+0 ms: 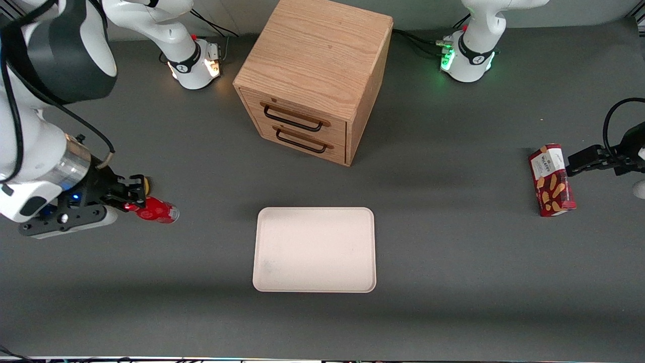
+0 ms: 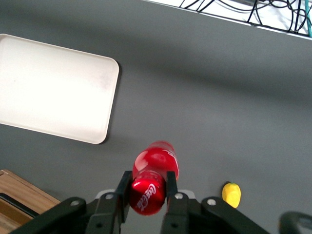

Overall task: Place coke bottle on tray
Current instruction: 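Carry the held bottle over the white tray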

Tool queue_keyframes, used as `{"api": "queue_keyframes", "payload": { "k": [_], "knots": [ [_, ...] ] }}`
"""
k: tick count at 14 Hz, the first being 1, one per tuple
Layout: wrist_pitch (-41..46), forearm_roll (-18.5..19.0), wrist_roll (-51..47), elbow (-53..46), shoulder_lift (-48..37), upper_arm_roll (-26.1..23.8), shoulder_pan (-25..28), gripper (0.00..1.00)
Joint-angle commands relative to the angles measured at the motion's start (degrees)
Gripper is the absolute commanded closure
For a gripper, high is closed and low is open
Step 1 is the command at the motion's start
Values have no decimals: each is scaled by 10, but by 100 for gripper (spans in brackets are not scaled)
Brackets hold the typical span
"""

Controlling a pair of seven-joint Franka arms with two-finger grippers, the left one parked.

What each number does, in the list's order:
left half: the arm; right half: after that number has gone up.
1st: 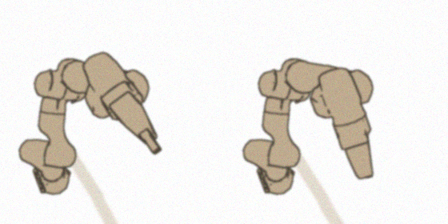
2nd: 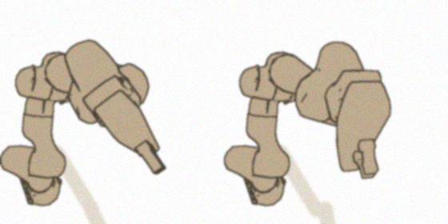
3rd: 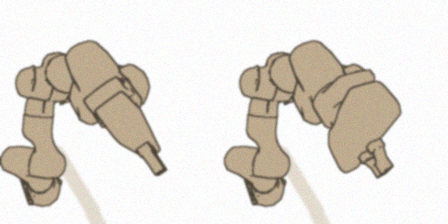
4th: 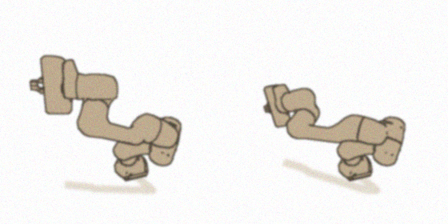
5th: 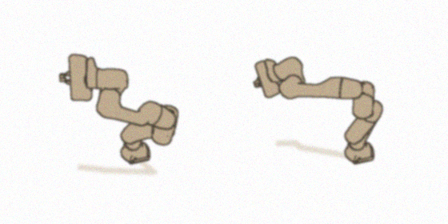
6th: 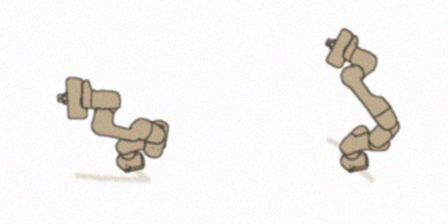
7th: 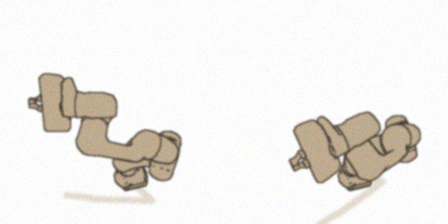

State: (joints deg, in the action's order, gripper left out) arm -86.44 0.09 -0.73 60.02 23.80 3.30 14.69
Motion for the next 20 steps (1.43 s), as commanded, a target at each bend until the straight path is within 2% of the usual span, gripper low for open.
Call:
{"api": "queue_keyframes", "payload": {
  "k": [1, 9, 13, 20],
  "knots": [
    [0, 1, 2, -1, -5, -6, 9, 100],
    [-22, 1, -258, -82, 63, -30, 118, 100],
    [-45, 1, -262, -81, 70, -30, 121, 100],
    [-145, 1, -254, -80, 160, -25, 102, 100]
  ]
}}
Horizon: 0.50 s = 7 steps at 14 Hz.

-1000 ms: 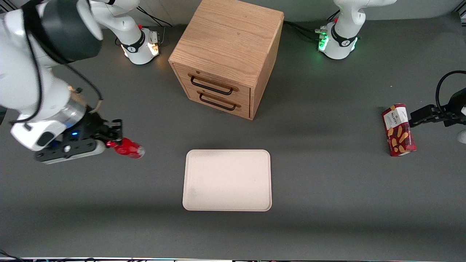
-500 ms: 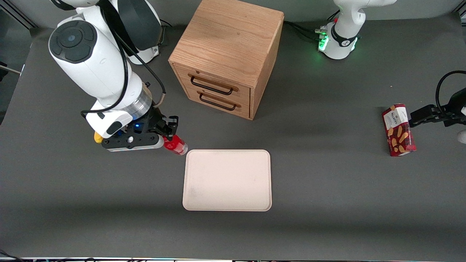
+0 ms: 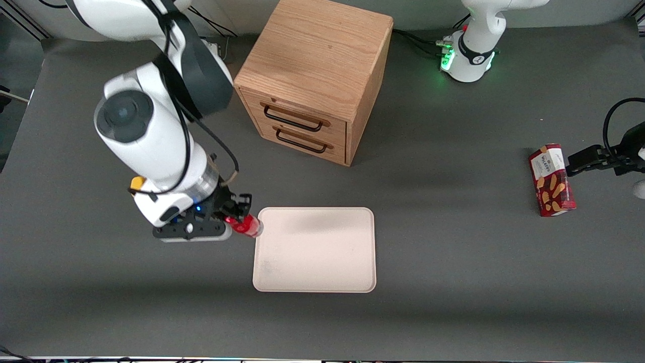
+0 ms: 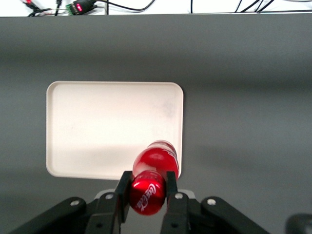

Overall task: Place coke bottle on tray
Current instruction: 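Carry the held bottle over the white tray, then set the bottle upright on the tray and open the right gripper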

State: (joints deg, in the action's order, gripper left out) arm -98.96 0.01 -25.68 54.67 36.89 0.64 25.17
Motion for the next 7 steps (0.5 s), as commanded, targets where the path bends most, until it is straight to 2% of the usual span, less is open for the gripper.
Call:
{"api": "queue_keyframes", "payload": {
  "k": [1, 7],
  "knots": [
    [-35, 2, -3, -26, 41, 2, -5, 100],
    [-100, 5, -3, -19, 93, 2, -11, 100]
  ]
}}
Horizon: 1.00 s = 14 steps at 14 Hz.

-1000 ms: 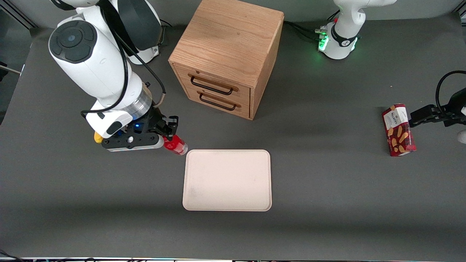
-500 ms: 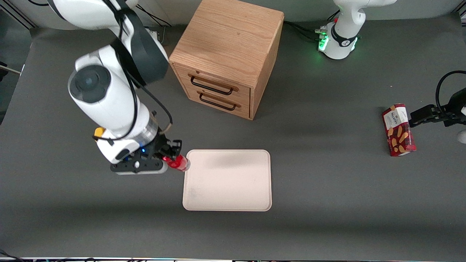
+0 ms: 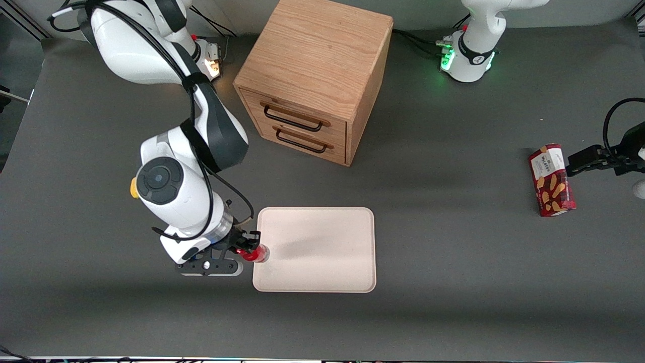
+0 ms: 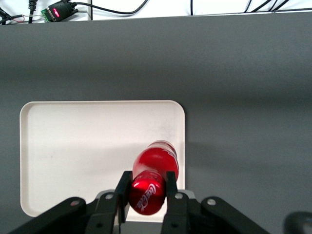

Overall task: Place coke bottle on tray
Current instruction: 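Set the bottle upright on the tray and open the right gripper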

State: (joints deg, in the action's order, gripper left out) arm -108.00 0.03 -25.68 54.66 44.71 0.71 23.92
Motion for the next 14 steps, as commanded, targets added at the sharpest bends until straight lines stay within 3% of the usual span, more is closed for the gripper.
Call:
{"api": "queue_keyframes", "payload": {
  "k": [1, 14],
  "knots": [
    [-13, 6, -4, -18, 24, 2, 2, 100],
    [-69, 8, -11, -7, 71, 3, 2, 100]
  ]
}}
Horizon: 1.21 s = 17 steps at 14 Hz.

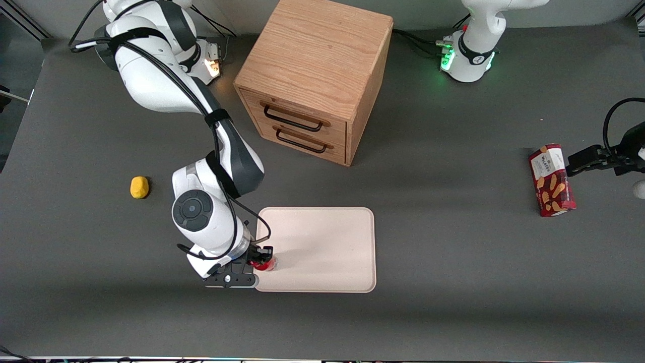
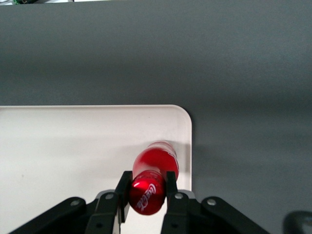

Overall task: Place coke bottle on tray
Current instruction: 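Set the bottle upright on the tray and open the right gripper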

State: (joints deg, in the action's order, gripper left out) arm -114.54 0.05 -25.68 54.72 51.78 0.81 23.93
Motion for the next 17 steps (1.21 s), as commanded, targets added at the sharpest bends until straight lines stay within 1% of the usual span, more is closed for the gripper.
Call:
{"api": "queue_keyframes", "payload": {
  "k": [1, 2, 3, 4, 5, 7, 8, 10, 12, 15, 17],
  "knots": [
    [-3, 7, -13, -8, 1, 2, 2, 100],
    [-3, 7, -15, -8, 2, 2, 2, 84],
    [-3, 7, -16, -8, 1, 2, 2, 54],
    [-3, 6, -17, -8, 1, 2, 2, 39],
    [-3, 6, -17, -8, 1, 2, 2, 27],
    [-3, 7, -30, -8, 1, 2, 2, 13],
    [-2, 7, -31, -8, -1, 2, 2, 2],
    [18, 12, -31, -8, -14, 3, 2, 0],
    [75, 26, -29, -10, -40, 2, 2, 0],
    [175, 24, -31, -14, -99, -3, 2, 0],
    [219, 21, -32, -12, -142, -4, 3, 0]
  ]
}}
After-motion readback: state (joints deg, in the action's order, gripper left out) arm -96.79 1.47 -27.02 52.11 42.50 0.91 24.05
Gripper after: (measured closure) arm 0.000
